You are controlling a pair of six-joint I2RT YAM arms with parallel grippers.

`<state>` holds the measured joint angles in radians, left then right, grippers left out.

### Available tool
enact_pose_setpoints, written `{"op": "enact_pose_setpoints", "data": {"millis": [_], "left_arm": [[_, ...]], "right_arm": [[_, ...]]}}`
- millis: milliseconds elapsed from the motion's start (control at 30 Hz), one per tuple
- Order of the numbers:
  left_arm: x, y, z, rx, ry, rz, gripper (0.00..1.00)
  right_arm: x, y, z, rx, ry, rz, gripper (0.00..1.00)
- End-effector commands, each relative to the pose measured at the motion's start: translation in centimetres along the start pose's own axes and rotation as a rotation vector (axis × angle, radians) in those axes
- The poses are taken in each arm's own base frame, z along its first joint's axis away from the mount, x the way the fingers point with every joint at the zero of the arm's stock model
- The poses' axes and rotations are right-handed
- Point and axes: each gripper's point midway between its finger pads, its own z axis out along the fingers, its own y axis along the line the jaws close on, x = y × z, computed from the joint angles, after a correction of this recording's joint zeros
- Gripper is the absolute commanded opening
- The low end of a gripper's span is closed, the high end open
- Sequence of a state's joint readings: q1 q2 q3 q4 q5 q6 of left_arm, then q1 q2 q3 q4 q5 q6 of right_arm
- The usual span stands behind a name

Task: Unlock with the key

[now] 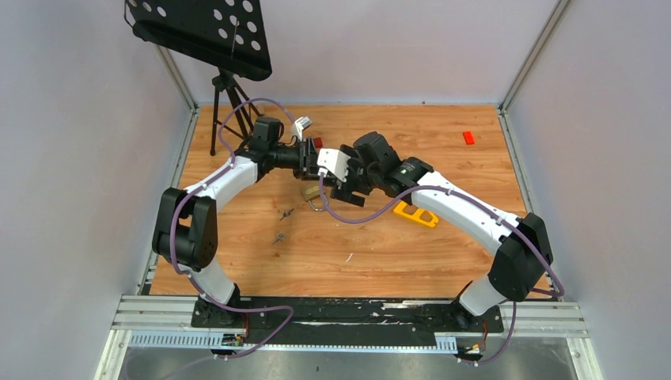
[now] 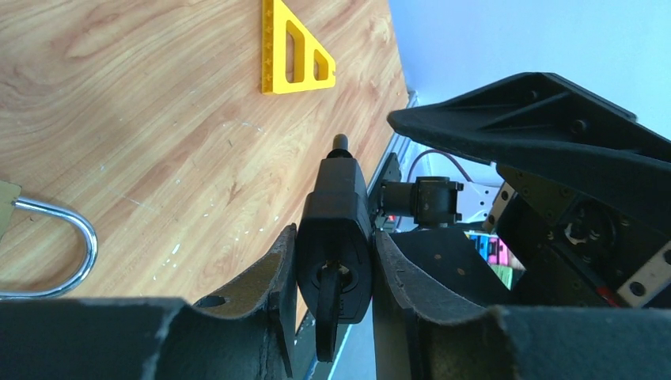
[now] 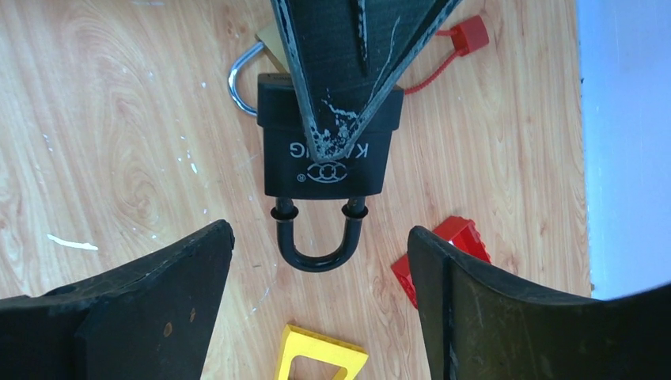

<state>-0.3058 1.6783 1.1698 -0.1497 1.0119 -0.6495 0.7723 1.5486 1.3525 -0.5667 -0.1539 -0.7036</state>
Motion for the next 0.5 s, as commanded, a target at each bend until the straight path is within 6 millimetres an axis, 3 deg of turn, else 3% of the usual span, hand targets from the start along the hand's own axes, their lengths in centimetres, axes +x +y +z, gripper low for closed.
{"op": "enact_pose_setpoints", "data": {"millis": [0,333,467], "left_arm": [[-0.8,-2.8,-0.7,0.081,-0.019,0.073,0.0],[-0.5,-3.9,-1.0,0.121,-0.021,0.074,0.0],[-0.4,-4.1,-1.1,0.126,-0.02,0.073,0.0]], "right_arm": [[-0.3,-1.5,0.3,0.093,0.004,-0.024,0.81],[0.3,-3.0,1.8,0.208,0.07,-0.037,0.7],[0.7,-2.5,2.2,0.194,0.084,-0.039,0.7]]}}
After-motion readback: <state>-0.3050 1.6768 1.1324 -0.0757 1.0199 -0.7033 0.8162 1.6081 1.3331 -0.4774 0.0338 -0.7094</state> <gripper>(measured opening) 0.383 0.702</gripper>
